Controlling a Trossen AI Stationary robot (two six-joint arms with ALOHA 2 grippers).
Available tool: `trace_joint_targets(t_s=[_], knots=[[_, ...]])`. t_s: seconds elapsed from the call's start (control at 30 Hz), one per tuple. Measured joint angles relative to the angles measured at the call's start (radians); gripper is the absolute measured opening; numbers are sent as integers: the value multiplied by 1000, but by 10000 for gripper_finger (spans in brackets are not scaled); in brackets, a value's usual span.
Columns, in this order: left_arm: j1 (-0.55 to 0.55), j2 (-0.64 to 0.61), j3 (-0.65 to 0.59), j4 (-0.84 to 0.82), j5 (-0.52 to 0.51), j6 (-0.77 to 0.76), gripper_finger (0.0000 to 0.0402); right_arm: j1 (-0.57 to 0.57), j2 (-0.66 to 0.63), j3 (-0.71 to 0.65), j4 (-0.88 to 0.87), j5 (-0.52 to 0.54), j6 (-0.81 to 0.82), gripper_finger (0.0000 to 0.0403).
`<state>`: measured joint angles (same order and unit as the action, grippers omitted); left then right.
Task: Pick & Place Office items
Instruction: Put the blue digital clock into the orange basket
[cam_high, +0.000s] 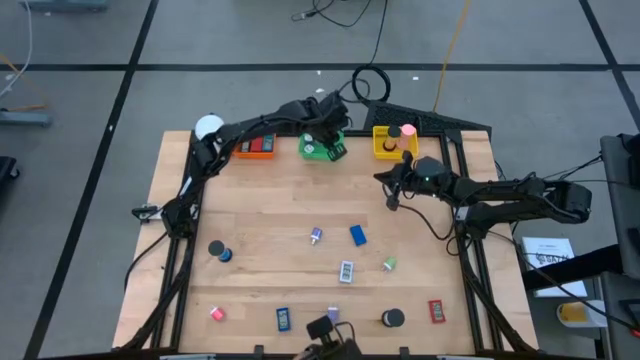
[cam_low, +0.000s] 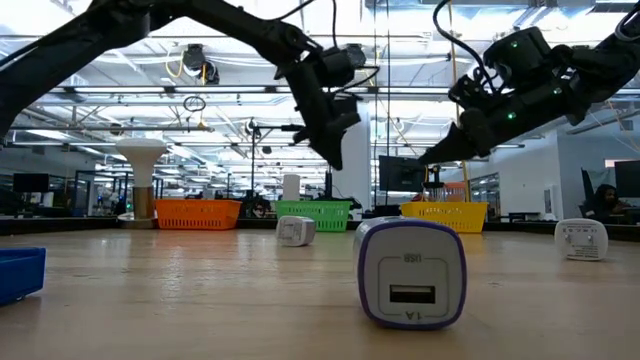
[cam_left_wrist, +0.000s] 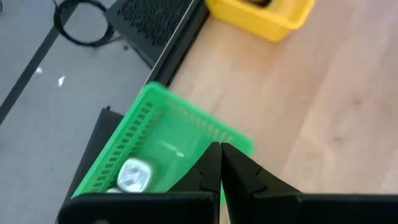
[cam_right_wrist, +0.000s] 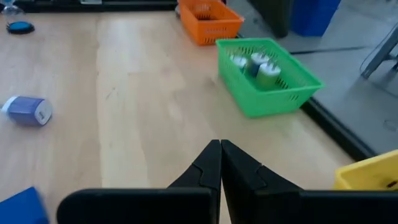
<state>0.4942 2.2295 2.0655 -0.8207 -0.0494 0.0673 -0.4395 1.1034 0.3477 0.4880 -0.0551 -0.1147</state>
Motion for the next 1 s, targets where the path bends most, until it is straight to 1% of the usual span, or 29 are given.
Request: trace_joint_targets(t_s=[0.13,0.37,0.5,0.6,0.7,0.8,0.87,1.0], knots=[[-21,0,0,26,-1,-2,3,36,0,-24,19,1,9,0],[-50,0,0,81,-2,-1,9,78,0,-134,200,6,50,0],[-71,-3,-62,178,-2,-1,3,83,0,-170,242,7,90,0],[-87,-22,-164,282,-2,-10,10,83,0,-187,242,8,119,0],[-105,-89,-312,437,24,-14,7,85,0,-206,243,10,146,0],[-122,-187,-494,609,53,-16,3,104,0,-226,245,57,160,0],[-134,-261,-628,720,69,-25,8,122,0,-235,243,99,164,0],[-161,-417,-904,965,83,-71,18,153,0,-245,243,134,185,0]])
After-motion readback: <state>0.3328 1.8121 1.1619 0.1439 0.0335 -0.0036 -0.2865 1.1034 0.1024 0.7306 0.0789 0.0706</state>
